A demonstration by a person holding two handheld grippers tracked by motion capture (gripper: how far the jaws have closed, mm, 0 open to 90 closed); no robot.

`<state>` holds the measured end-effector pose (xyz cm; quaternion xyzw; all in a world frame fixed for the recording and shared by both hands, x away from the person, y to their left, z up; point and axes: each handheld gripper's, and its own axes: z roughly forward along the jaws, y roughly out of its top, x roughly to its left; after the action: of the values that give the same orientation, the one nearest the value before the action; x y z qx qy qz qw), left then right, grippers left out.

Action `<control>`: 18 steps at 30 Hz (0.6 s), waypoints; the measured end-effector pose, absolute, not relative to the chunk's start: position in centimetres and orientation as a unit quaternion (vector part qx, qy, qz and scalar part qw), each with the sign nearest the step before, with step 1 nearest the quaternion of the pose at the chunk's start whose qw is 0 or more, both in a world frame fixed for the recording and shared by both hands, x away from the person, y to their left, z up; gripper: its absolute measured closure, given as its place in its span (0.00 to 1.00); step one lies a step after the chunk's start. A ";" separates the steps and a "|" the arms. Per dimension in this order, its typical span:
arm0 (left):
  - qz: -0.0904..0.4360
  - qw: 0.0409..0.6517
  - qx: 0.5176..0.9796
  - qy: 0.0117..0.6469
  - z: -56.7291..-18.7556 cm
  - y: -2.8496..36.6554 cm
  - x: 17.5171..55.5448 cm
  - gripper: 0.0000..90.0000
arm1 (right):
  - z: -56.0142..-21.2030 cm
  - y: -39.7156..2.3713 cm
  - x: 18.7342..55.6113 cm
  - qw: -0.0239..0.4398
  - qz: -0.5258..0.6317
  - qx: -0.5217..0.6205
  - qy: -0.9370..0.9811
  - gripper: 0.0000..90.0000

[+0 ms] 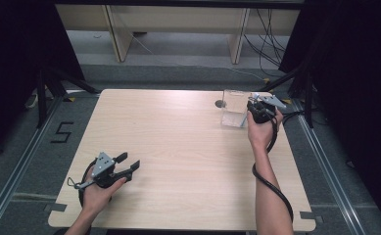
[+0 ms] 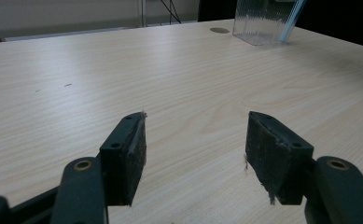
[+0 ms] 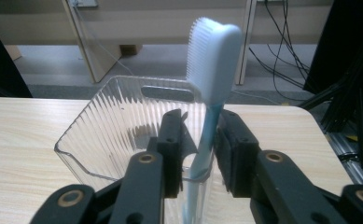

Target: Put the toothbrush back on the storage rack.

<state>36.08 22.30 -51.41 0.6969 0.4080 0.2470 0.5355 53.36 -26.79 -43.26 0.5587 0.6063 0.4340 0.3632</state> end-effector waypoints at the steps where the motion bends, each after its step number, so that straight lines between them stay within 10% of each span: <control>1: 0.247 0.536 0.697 0.408 -51.4 22.3 36.1 0.42 | -43.2 -26.8 53.3 0.362 0.434 0.558 0.608 0.78; 18: 0.250 0.539 0.693 0.408 -51.4 22.6 36.2 0.42 | -42.7 -26.5 51.6 0.348 0.405 0.563 0.631 0.62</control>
<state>36.16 22.64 -51.43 0.6930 0.4082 0.2498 0.5392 51.57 -26.53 -42.71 0.5630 0.6307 0.4052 0.3478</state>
